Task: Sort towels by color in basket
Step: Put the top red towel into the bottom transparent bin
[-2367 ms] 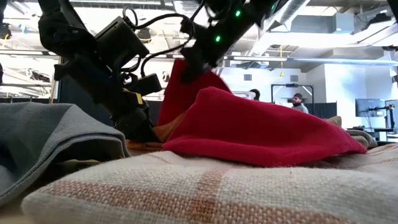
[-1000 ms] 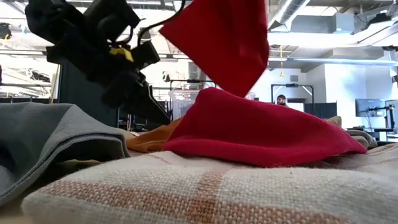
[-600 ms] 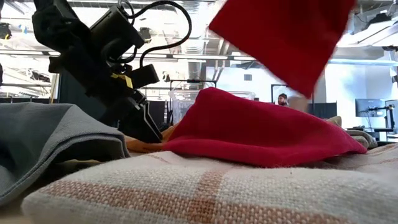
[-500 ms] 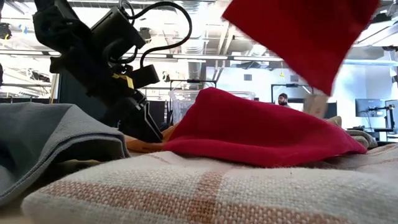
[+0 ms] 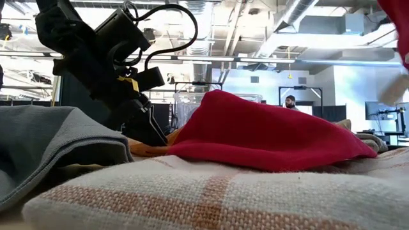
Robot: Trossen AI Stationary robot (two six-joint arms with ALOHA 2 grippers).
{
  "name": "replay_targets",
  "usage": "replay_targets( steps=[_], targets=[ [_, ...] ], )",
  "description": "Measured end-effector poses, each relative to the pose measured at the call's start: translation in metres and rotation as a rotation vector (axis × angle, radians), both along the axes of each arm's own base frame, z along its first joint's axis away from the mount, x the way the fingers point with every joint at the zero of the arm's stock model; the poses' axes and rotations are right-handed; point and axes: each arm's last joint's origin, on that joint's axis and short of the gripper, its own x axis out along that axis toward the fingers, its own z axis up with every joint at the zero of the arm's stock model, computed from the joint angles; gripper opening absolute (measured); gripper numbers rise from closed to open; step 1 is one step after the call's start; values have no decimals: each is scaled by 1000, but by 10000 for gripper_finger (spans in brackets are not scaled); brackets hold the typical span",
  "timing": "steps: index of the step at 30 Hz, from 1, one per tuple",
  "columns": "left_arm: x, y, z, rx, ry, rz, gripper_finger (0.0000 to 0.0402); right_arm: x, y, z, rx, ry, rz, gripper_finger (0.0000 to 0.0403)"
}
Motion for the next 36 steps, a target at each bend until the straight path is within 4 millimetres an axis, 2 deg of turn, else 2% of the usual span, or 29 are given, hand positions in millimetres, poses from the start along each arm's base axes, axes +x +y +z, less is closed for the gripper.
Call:
replay_targets(
  steps=[7,14,19,27,36],
  targets=[
    [0,0,0,-4,-1,1,192,-16,12,-16,156,163,-85,29],
    [0,0,0,-5,-2,2,192,-11,41,-47,180,314,-148,29],
    [0,0,0,-11,-6,7,192,0,66,-81,181,380,-151,29],
    [0,0,0,-11,-6,7,192,17,100,-148,173,436,-167,29],
    [0,0,0,-9,-6,6,192,37,113,-227,191,573,-192,29]
  ],
)
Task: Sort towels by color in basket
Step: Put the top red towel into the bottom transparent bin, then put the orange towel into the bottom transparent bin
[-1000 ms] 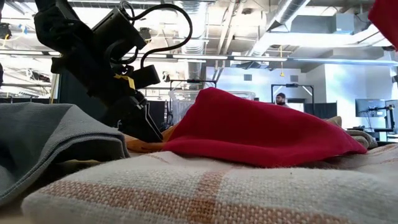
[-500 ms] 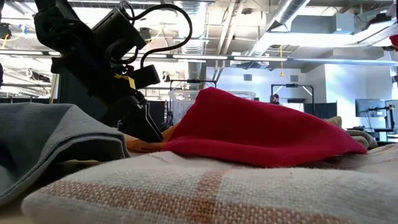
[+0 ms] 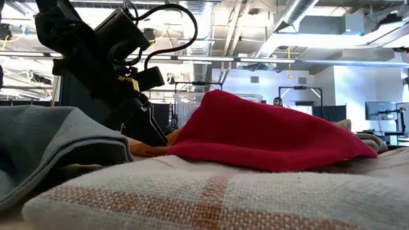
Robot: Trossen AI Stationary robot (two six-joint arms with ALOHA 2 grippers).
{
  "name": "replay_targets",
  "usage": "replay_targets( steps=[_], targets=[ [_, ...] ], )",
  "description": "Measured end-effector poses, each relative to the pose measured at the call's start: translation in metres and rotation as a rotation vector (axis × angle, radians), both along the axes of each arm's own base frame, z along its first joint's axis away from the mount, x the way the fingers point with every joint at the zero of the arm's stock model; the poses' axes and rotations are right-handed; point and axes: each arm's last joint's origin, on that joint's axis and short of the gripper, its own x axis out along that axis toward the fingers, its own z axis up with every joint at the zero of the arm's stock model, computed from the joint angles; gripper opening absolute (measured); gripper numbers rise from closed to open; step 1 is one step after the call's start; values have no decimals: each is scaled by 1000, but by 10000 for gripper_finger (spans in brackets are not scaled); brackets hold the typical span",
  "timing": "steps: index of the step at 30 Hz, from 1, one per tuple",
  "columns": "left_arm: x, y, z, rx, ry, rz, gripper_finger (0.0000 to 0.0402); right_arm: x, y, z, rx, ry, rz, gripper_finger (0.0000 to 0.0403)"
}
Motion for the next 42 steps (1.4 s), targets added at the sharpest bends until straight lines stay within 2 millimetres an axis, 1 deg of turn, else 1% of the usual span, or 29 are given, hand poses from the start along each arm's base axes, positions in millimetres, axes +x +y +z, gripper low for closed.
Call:
replay_targets(
  steps=[3,6,11,16,20,23,26,33,35,38,42],
  targets=[
    [0,0,0,-1,0,0,192,5,0,-20,31,15,-5,29],
    [0,0,0,-1,0,0,192,7,0,-37,55,82,-3,33],
    [0,0,0,1,1,0,192,10,-2,-48,79,104,-7,42],
    [0,0,0,1,1,-1,192,11,-4,-48,88,99,-15,44],
    [0,0,0,4,2,-3,192,11,-5,-43,101,88,1,47],
    [0,0,0,6,3,-3,192,10,-7,-36,125,77,3,63],
    [0,0,0,7,4,-5,192,8,-12,-27,150,62,-4,92],
    [0,0,0,7,4,-4,192,6,-24,-3,227,8,-16,179],
    [0,0,0,7,4,-4,192,5,-28,3,240,-2,-22,197],
    [0,1,0,8,4,-3,192,1,-34,11,257,-14,-22,211],
    [0,3,0,8,4,5,192,-2,-41,19,275,-27,-25,210]
  ],
)
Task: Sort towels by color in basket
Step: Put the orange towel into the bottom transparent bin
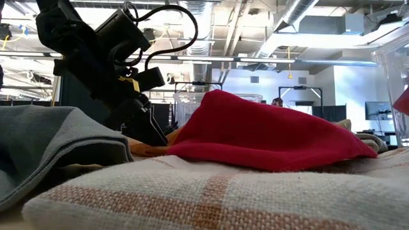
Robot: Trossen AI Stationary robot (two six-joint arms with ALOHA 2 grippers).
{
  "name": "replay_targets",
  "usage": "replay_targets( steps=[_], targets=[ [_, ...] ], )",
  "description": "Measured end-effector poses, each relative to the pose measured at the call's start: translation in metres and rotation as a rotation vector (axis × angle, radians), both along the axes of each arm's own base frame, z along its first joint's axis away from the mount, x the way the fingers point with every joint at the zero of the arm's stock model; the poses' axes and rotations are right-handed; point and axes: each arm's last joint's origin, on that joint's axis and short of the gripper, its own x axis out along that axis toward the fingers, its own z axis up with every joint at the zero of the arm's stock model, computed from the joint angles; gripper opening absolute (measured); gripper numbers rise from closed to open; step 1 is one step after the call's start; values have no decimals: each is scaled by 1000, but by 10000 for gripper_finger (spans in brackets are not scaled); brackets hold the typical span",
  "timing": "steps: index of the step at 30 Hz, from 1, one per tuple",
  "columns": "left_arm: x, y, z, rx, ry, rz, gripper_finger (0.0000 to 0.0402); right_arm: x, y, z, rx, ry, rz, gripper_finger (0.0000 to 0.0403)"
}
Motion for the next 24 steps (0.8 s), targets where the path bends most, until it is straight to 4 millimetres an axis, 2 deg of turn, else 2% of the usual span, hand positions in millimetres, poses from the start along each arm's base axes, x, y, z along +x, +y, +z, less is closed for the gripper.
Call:
replay_targets(
  steps=[10,19,24],
  targets=[
    [3,2,6,34,-39,-25,192,-5,-9,16,23,-82,-5,203],
    [11,-10,46,98,-149,-117,192,1,-8,41,35,-181,38,203],
    [16,-12,54,149,-148,-159,192,7,-10,51,29,-225,52,203]
  ],
)
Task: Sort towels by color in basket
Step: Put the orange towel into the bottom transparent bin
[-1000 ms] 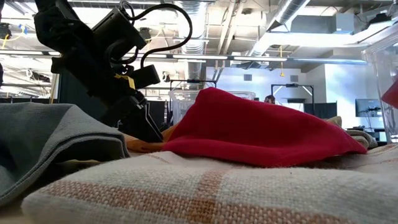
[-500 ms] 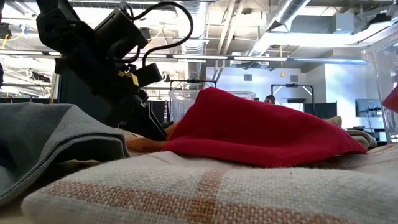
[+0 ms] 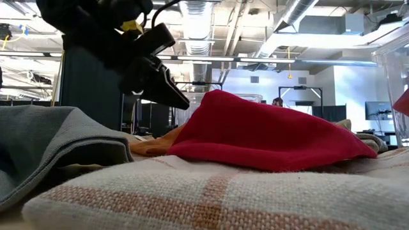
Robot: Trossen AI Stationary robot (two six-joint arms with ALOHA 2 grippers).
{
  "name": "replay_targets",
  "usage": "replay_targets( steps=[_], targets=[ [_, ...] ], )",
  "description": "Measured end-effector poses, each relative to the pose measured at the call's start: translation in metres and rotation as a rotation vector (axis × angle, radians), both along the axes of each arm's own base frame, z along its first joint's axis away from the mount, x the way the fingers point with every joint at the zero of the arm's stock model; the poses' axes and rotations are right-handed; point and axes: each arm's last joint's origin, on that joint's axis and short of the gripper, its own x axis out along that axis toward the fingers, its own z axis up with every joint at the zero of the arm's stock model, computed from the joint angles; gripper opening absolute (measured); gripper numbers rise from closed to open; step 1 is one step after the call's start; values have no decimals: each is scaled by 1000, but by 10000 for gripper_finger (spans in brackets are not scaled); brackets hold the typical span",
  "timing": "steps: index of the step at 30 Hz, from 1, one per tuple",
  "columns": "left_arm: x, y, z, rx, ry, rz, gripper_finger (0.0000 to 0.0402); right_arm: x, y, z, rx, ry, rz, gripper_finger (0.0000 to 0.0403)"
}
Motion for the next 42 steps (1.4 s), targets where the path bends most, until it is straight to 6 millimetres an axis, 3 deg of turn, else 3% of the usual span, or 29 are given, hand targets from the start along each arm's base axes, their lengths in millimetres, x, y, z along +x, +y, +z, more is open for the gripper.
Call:
replay_targets(
  steps=[13,23,34,37,42],
  targets=[
    [1,0,0,11,8,-6,192,18,-9,26,-120,-212,35,203],
    [3,-1,3,18,-24,-44,192,45,-19,23,-255,-300,7,203],
    [18,35,23,36,19,-78,192,79,-31,14,-353,-355,7,203],
    [21,45,21,-38,59,-149,192,82,-33,15,-357,-371,3,203],
    [37,49,14,-7,96,-192,192,83,-33,17,-365,-392,12,203]
  ],
)
